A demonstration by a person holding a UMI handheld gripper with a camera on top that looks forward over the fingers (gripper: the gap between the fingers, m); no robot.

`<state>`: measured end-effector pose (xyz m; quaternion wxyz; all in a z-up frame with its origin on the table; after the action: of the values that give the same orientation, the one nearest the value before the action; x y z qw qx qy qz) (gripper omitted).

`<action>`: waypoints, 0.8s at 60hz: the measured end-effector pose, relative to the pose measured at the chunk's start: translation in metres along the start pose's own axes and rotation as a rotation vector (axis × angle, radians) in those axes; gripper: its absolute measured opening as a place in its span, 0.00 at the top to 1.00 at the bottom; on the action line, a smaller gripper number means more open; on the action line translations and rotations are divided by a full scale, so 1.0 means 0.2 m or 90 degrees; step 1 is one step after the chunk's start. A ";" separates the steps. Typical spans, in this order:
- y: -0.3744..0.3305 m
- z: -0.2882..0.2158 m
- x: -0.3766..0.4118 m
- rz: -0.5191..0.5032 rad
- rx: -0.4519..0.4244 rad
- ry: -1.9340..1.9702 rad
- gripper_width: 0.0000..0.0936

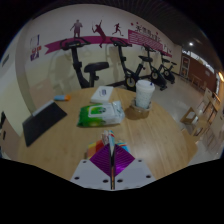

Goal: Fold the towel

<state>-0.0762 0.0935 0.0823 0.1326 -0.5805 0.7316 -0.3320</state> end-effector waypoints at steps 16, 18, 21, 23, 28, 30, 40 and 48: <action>0.25 0.21 -0.21 0.027 0.034 -0.050 0.75; 0.23 0.20 -0.21 0.026 0.034 -0.052 0.53; 0.17 0.17 -0.24 0.040 0.031 -0.064 0.19; 0.11 0.14 -0.25 0.045 0.026 -0.077 0.11; -0.09 0.08 -0.20 0.032 0.020 -0.069 0.07; -0.20 0.08 -0.19 0.024 0.022 -0.061 0.09; -0.86 0.09 -0.20 0.023 0.021 -0.030 0.09; -1.28 0.20 -0.23 0.031 0.036 -0.002 0.09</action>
<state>0.1558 0.0970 0.2070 0.1580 -0.5590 0.7358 -0.3481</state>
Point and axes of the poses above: the point between the fingertips, and its own axes, seen from behind it with the camera up: x to the left, z down, y forward, the way the camera looks, the point moved 1 cm from there along -y, backward, against the way the camera looks, and after that the axes turned 11 degrees about y, right-handed, at the moved point
